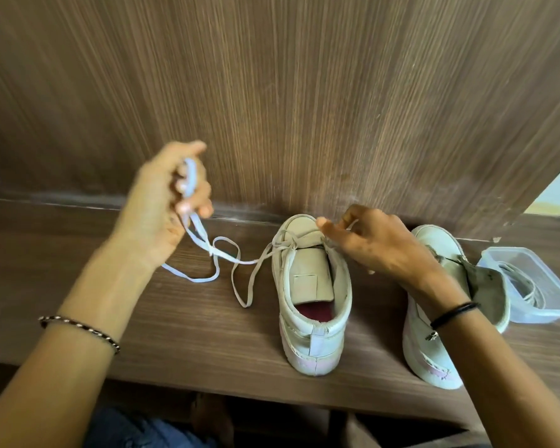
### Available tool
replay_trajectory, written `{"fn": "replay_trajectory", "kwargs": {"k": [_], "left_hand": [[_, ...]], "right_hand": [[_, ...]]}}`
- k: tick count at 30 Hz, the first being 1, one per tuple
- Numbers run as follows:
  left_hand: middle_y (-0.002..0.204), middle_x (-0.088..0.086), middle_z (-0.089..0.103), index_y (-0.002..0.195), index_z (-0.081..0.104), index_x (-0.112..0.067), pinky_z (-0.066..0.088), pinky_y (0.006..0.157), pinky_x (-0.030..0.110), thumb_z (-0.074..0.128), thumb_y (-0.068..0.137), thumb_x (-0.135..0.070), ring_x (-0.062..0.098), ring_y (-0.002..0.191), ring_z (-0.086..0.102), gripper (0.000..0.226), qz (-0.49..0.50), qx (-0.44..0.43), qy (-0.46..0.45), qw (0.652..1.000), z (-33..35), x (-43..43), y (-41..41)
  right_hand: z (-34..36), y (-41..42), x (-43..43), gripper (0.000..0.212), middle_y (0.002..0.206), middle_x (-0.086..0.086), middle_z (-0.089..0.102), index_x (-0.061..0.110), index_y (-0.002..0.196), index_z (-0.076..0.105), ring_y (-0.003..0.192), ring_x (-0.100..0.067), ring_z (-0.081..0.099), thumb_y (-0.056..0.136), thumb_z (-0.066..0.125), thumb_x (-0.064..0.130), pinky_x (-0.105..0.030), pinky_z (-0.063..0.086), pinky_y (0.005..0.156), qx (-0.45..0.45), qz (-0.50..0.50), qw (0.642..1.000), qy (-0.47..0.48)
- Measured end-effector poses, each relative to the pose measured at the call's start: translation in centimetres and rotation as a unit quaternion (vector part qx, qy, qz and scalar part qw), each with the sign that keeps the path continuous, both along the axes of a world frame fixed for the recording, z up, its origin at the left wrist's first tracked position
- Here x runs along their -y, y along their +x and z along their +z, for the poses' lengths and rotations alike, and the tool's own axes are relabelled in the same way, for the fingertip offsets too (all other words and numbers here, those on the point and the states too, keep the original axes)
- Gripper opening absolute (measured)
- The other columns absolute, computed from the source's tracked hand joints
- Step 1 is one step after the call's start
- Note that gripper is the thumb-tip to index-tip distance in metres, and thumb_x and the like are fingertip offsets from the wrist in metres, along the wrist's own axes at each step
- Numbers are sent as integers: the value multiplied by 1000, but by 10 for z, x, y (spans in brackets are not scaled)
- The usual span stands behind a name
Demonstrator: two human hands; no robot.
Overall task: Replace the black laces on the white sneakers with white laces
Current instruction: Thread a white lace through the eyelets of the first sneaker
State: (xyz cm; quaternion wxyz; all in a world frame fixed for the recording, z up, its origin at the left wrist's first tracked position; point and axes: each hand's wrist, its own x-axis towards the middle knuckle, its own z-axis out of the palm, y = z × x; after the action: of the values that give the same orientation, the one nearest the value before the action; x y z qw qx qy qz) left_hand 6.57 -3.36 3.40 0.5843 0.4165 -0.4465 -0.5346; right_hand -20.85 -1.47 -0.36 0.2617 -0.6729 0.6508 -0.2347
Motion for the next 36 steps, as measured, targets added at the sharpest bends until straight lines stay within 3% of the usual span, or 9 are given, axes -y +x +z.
{"fn": "replay_trajectory", "kwargs": {"k": [4, 8, 11, 16, 20, 22, 25, 29, 36], "left_hand": [[65, -2, 65, 82, 61, -20, 47, 47, 27, 63, 99, -33, 15, 37, 51, 22, -84, 417, -23, 905, -23, -7, -32], [98, -21, 74, 102, 70, -35, 53, 79, 30, 61, 97, -36, 1, 85, 67, 10, -88, 620, -48, 778, -42, -6, -45], [98, -22, 73, 103, 76, -34, 57, 86, 36, 64, 94, -25, 0, 91, 66, 17, -138, 574, -14, 807, -49, -3, -50], [96, -11, 74, 102, 74, -26, 51, 55, 26, 63, 98, -19, 11, 79, 67, 14, -165, 488, 10, 857, -52, -6, -51], [95, -11, 74, 95, 71, -29, 56, 86, 38, 64, 98, -24, 8, 92, 68, 9, -183, 516, -1, 837, -46, -7, -46], [104, -8, 74, 96, 70, -29, 52, 98, 43, 62, 99, -30, 14, 107, 67, 8, -198, 511, 14, 836, -41, -9, -41], [110, -1, 76, 99, 68, -16, 56, 95, 29, 58, 102, -26, 14, 104, 71, 14, -208, 416, 69, 882, -33, -11, -33], [101, 10, 79, 115, 54, 0, 56, 96, 40, 52, 102, -18, 20, 101, 75, 22, -163, 227, 150, 948, -26, -9, -35], [82, 13, 76, 97, 52, -5, 56, 95, 45, 47, 98, -13, 32, 91, 76, 9, -94, 84, 165, 978, -22, -5, -45]], "right_hand": [[-11, -2, 15, 19, 97, 9, 71, 25, 108, 68, 85, -5, 65, 101, 60, 40, -7, 44, 61, -3, 22, 999, -47], [-18, 6, 22, 26, 96, 17, 65, 24, 124, 68, 93, -2, 63, 100, 62, 32, -6, 40, 71, 4, 71, 997, -16], [-20, 8, 25, 17, 89, 18, 63, 25, 112, 72, 84, 2, 60, 98, 64, 30, -8, 39, 67, -3, 74, 997, -14], [-18, 6, 23, 8, 87, 12, 70, 20, 100, 70, 78, 2, 63, 100, 63, 24, -2, 44, 64, -14, 62, 997, -46], [-17, -1, 21, 12, 81, 5, 77, 18, 96, 66, 82, -7, 73, 102, 57, 22, -13, 53, 75, 39, 17, 999, -31], [-17, -5, 21, 13, 83, 1, 79, 12, 101, 65, 81, -13, 77, 103, 54, 21, -33, 59, 86, 119, -3, 993, 5], [-16, -9, 20, 16, 85, -8, 80, 4, 107, 62, 79, -20, 78, 105, 52, 17, -38, 62, 85, 219, -36, 974, 50], [-16, -7, 20, 19, 96, -15, 78, -1, 107, 64, 86, -24, 77, 104, 51, 13, -39, 64, 81, 250, -36, 966, 62], [-12, -8, 18, 17, 97, -9, 79, 3, 105, 69, 91, -19, 76, 103, 54, 10, -31, 64, 79, 247, -9, 965, 92]]}}
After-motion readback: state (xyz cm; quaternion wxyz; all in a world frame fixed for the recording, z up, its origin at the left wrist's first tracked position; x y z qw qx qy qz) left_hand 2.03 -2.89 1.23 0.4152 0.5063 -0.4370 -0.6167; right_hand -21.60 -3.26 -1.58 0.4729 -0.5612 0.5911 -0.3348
